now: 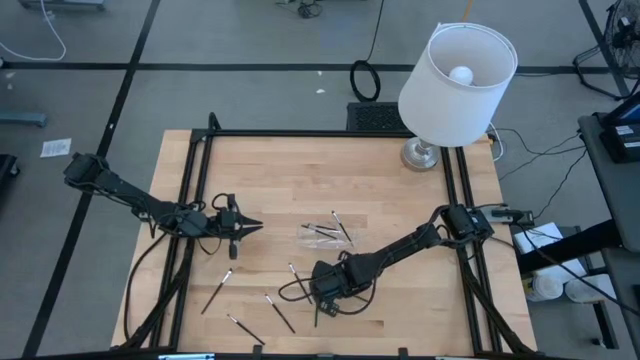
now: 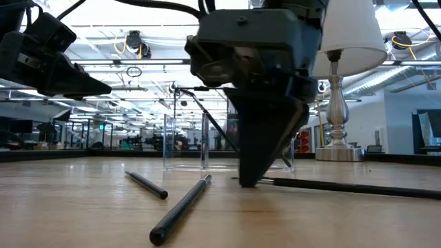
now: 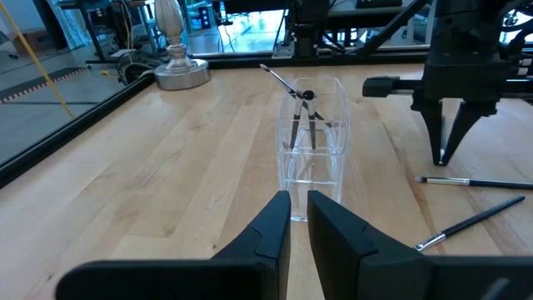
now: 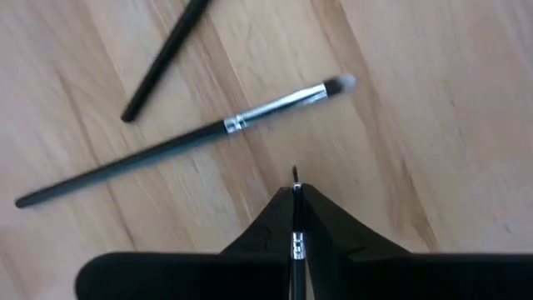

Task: Pick & Place Makeup Supplies
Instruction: Put the makeup brush into the transparent organizer

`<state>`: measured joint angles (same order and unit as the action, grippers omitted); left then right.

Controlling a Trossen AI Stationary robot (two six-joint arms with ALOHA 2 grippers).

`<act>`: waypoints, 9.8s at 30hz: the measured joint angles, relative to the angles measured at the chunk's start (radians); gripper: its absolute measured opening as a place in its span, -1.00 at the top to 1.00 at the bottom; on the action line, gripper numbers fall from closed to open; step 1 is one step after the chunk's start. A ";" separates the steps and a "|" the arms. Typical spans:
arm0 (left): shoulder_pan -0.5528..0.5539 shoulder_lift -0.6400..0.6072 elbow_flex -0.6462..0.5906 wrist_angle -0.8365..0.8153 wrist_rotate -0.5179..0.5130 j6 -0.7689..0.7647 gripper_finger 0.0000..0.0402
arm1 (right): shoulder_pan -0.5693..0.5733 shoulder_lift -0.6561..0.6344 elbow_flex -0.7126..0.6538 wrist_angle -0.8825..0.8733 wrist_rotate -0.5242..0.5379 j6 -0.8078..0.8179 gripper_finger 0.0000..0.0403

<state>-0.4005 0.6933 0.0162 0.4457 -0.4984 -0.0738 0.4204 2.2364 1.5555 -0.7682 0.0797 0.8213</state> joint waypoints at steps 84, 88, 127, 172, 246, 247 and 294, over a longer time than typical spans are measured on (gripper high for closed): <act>0.000 0.000 0.000 -0.001 0.001 -0.002 0.75 | -0.167 -0.357 -0.308 1.525 0.495 -1.021 1.00; 0.000 0.000 0.000 -0.003 0.001 0.016 0.75 | -0.182 -0.360 -0.406 1.618 0.494 -0.939 1.00; 0.000 0.000 0.000 -0.001 -0.008 0.043 0.75 | -0.223 -0.209 -0.474 1.576 0.469 -0.699 0.99; 0.000 0.000 0.000 -0.001 -0.007 0.014 0.75 | 0.157 -0.021 0.434 0.228 0.325 -0.141 0.67; 0.000 0.000 0.000 -0.004 -0.005 0.018 0.75 | -0.027 0.079 0.144 0.012 0.001 -0.241 0.98; 0.000 0.000 0.000 -0.004 -0.005 0.018 0.75 | -0.027 0.079 0.144 0.016 0.000 -0.233 0.98; 0.000 0.000 0.000 -0.005 -0.005 0.017 0.75 | -0.026 -0.024 0.144 0.104 0.076 -0.171 0.99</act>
<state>-0.4004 0.6937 0.0166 0.4408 -0.5037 -0.0570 0.3946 2.2127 1.6997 -0.6642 0.1562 0.6506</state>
